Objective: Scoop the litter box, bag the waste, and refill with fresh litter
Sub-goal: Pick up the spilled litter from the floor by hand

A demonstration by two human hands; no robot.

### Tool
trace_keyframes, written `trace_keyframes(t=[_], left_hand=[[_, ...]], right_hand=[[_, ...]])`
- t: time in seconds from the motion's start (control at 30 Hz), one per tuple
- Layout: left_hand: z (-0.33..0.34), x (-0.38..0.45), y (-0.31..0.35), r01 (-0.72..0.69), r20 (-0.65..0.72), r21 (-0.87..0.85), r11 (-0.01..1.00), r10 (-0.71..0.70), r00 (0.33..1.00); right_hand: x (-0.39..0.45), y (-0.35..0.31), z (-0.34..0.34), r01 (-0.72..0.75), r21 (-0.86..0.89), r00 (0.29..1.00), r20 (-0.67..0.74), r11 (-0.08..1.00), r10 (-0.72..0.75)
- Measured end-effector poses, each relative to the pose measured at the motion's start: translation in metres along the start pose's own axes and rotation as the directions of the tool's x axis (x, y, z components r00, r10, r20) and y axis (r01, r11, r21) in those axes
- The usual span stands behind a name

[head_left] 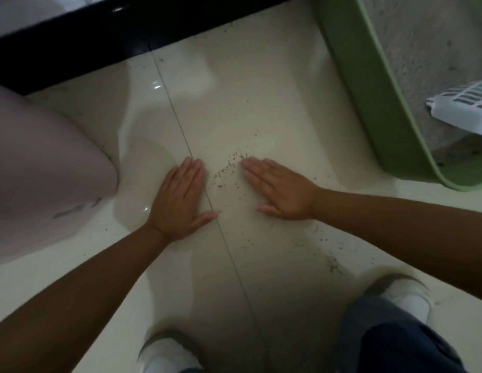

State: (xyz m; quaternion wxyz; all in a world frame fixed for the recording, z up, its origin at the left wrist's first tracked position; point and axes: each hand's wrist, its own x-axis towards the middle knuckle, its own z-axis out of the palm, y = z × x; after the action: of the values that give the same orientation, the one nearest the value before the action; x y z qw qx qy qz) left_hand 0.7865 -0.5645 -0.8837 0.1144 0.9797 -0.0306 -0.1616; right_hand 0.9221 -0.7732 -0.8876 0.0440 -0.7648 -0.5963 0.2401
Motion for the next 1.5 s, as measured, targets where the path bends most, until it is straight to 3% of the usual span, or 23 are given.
trace_keyframes(t=[0.07,0.2,0.33,0.4,0.53,0.67,0.77,0.9,0.97,1.0,1.1,1.17,1.23,1.3,1.43,1.5], left_hand=[[0.005,-0.005,0.001,0.012,-0.007,0.016,1.0,-0.012,1.0],[0.009,0.008,0.016,0.109,0.018,0.047,0.993,-0.11,0.994],[0.003,0.042,0.038,0.121,-0.03,0.035,0.992,-0.12,0.992],[-0.001,0.06,0.047,0.097,0.023,0.027,0.995,-0.098,0.995],[-0.005,0.09,0.067,-0.083,0.047,0.063,0.995,0.08,0.996],[0.001,0.094,0.086,-0.303,0.089,0.075,0.95,0.296,0.951],[0.003,0.087,0.083,-0.442,-0.004,0.083,0.893,0.444,0.896],[0.005,0.071,0.061,-0.362,-0.11,0.081,0.929,0.369,0.923],[0.005,0.056,0.05,-0.278,-0.184,0.024,0.96,0.277,0.943],[0.006,0.047,0.044,-0.236,-0.187,-0.003,0.972,0.232,0.955],[0.016,0.02,0.031,-0.145,-0.191,-0.015,0.989,0.14,0.972],[0.021,0.008,0.028,-0.113,-0.196,0.001,0.994,0.111,0.974],[0.024,0.004,0.027,-0.086,-0.213,0.01,0.996,0.087,0.973],[0.025,0.004,0.027,-0.051,-0.227,0.018,0.999,0.054,0.972],[0.027,0.008,0.03,-0.026,-0.22,0.019,0.999,0.029,0.975],[0.028,0.011,0.031,-0.02,-0.251,-0.001,1.0,0.02,0.968]], right_hand=[[-0.01,-0.01,0.001,-0.017,0.034,1.0,0.01,0.999,0.016],[-0.041,-0.009,0.002,-0.176,0.104,0.976,-0.107,0.979,0.187],[-0.083,0.007,0.004,-0.425,0.203,0.862,-0.207,0.882,0.463],[-0.104,0.017,0.003,-0.539,0.271,0.794,-0.152,0.797,0.589],[-0.128,0.024,0.001,-0.657,0.307,0.71,-0.054,0.688,0.702],[-0.127,0.004,0.022,-0.645,0.237,0.728,-0.097,0.726,0.679],[-0.105,-0.016,0.031,-0.69,0.275,0.673,-0.095,0.669,0.734],[-0.058,-0.036,0.032,-0.786,0.335,0.495,-0.162,0.519,0.854],[-0.035,-0.047,0.03,-0.78,0.41,0.45,-0.158,0.473,0.879],[-0.024,-0.054,0.029,-0.758,0.449,0.454,-0.157,0.473,0.877],[0.002,-0.075,0.026,-0.619,0.531,0.562,-0.216,0.579,0.798],[0.006,-0.081,0.025,-0.552,0.562,0.552,-0.308,0.616,0.775],[-0.008,-0.081,0.026,-0.545,0.605,0.495,-0.326,0.58,0.805],[-0.035,-0.084,0.035,-0.586,0.647,0.432,-0.26,0.488,0.864],[-0.075,-0.095,0.058,-0.726,0.625,0.236,-0.166,0.287,0.958],[-0.065,-0.099,0.058,-0.764,0.597,0.202,-0.136,0.243,0.97]])
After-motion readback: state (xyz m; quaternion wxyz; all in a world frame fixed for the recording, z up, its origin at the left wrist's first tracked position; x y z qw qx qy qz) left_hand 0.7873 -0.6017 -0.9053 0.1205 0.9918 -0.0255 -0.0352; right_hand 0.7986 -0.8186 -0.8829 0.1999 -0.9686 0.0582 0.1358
